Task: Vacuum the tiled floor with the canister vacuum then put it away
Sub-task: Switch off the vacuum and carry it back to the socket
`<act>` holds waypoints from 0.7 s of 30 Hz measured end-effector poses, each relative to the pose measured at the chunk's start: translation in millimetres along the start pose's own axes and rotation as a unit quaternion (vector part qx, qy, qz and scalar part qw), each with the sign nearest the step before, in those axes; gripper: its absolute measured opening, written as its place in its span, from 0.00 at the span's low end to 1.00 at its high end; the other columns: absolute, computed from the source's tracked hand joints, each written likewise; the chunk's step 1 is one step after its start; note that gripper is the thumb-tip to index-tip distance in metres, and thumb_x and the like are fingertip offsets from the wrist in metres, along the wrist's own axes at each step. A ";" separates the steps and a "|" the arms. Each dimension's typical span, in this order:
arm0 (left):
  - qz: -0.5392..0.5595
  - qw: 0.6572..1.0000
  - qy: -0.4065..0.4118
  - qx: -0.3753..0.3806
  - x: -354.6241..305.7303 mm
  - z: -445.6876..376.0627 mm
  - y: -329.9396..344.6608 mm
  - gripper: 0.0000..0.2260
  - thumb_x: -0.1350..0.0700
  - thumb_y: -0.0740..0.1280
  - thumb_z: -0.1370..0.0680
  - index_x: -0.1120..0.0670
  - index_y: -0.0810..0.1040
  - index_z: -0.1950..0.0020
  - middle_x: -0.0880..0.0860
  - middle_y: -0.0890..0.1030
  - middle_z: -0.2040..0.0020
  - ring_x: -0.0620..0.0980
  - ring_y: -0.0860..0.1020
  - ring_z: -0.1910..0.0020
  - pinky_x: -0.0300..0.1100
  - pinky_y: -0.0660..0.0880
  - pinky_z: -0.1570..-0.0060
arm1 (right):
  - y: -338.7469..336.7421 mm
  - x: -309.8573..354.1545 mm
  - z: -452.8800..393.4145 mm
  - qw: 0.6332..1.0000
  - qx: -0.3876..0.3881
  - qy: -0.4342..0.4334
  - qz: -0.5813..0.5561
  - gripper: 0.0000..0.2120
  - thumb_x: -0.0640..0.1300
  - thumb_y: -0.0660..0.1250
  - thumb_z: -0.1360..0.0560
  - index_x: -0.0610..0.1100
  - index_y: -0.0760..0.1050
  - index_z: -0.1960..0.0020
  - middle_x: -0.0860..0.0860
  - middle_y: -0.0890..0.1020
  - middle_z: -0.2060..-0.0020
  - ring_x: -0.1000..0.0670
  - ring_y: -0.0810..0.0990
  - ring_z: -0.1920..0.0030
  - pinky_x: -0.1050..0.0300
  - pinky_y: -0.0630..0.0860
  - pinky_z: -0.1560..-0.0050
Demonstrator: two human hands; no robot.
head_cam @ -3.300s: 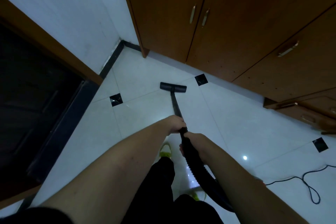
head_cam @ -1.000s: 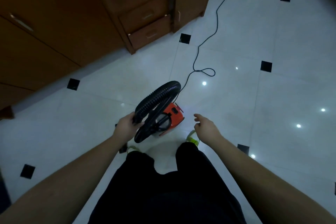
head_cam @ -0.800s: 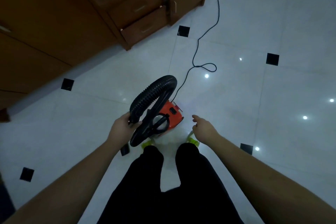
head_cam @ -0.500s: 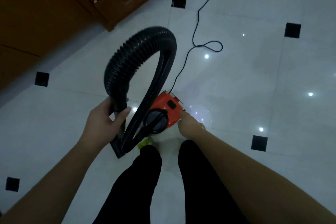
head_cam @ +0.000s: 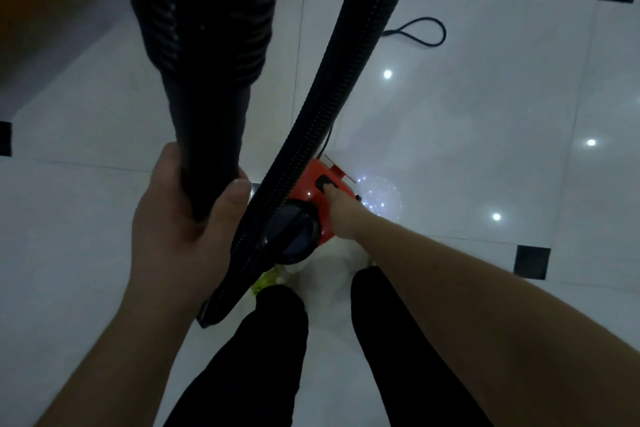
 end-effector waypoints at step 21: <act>0.003 0.999 0.023 0.042 7.5 -14.2 23.2 0.13 0.42 0.62 0.28 0.44 0.72 0.46 0.42 0.79 0.57 0.41 0.78 0.59 0.32 0.72 0.60 | 25.0 -13.4 -43.7 0.991 0.072 -0.043 0.101 0.28 0.59 0.54 0.19 0.48 0.58 0.24 0.43 0.69 0.30 0.37 0.73 0.35 0.41 0.77 0.42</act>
Point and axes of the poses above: each hand's wrist, its own z-axis away from the middle knuckle, its own y-axis out of the palm, x = y × z, the point moved 5 cm from there along -z, towards the middle knuckle
